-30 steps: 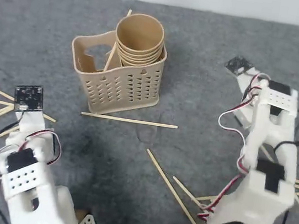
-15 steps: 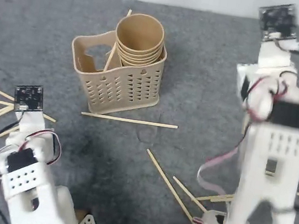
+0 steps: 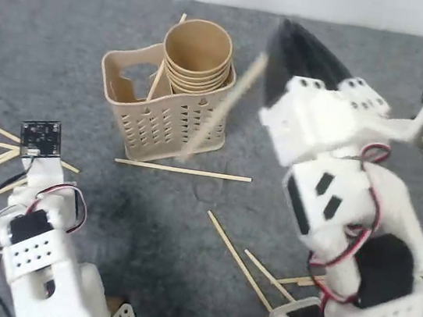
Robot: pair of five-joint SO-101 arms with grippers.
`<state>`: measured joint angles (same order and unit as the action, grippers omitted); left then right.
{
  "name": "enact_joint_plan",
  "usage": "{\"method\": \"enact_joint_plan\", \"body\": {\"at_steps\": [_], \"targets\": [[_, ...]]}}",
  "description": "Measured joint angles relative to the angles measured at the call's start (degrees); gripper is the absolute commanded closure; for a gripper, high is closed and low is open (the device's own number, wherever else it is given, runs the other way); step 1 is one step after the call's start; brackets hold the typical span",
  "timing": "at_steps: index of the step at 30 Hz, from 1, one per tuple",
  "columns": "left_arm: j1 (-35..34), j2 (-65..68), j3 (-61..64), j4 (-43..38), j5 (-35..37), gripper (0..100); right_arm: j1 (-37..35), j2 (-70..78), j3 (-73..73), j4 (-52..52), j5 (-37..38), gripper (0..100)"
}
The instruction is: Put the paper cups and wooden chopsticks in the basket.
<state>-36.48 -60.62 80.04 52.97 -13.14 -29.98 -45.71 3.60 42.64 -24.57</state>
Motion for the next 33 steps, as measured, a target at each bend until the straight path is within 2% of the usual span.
{"method": "enact_joint_plan", "body": {"at_steps": [4,8,18,23,29,33], "targets": [[0.00,0.00,0.00,0.00,0.00,99,-5.71,1.41,0.00,-13.36,-0.44,99.1],[0.00,0.00,0.00,0.00,0.00,99,-6.86,9.93,-0.09,-24.44,0.79,99.1],[0.00,0.00,0.00,0.00,0.00,99,-6.95,37.10,-4.84,-32.26,8.88,99.1],[0.00,0.00,0.00,0.00,0.00,99,-6.86,41.05,-5.54,-29.54,9.23,99.1],[0.00,0.00,0.00,0.00,0.00,99,-8.53,41.14,-5.54,-13.10,9.23,86.6],[0.00,0.00,0.00,0.00,0.00,99,-9.14,41.14,-5.71,-7.03,9.23,84.3]]}}
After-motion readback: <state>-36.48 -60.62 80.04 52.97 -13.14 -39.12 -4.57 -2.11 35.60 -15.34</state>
